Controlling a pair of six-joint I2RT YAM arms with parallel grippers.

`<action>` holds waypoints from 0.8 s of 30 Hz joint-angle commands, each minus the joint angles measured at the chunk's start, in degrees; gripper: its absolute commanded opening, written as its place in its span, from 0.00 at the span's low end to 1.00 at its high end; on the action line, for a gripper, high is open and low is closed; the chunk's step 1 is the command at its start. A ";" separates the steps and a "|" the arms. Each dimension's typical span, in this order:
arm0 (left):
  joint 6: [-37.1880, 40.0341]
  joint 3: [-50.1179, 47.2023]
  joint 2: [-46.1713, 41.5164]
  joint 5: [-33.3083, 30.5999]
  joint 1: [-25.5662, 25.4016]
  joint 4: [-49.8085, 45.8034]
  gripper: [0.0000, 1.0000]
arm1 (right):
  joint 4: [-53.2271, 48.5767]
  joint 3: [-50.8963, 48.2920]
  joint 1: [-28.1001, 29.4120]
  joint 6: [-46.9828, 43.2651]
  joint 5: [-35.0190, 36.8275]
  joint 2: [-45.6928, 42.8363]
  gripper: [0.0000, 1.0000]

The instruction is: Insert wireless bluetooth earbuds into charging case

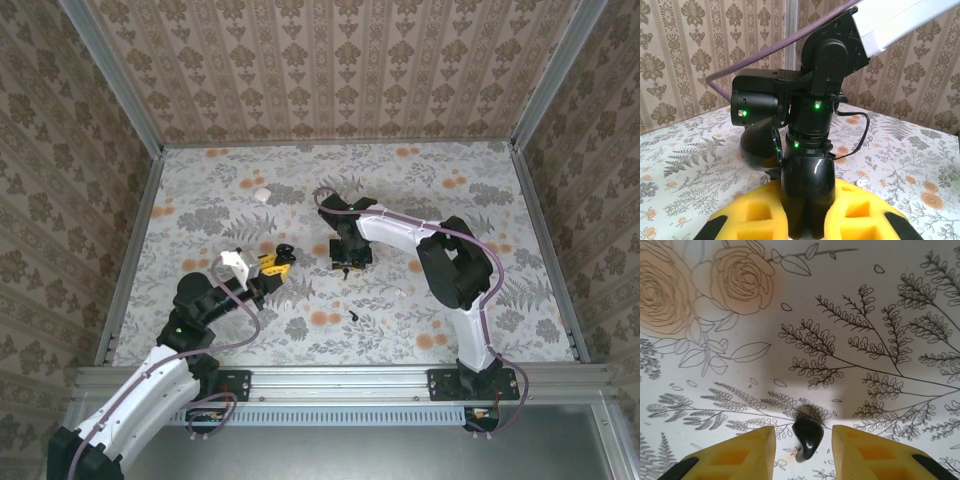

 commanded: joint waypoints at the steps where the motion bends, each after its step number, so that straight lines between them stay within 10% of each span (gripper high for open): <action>1: 0.74 0.85 -0.72 0.04 -0.28 -0.02 0.00 | -0.43 0.88 0.32 0.83 -0.25 1.91 0.35; 24: 0.11 1.35 -0.03 -1.20 -0.28 0.97 0.00 | -1.91 1.43 0.84 -3.70 3.43 -1.57 0.18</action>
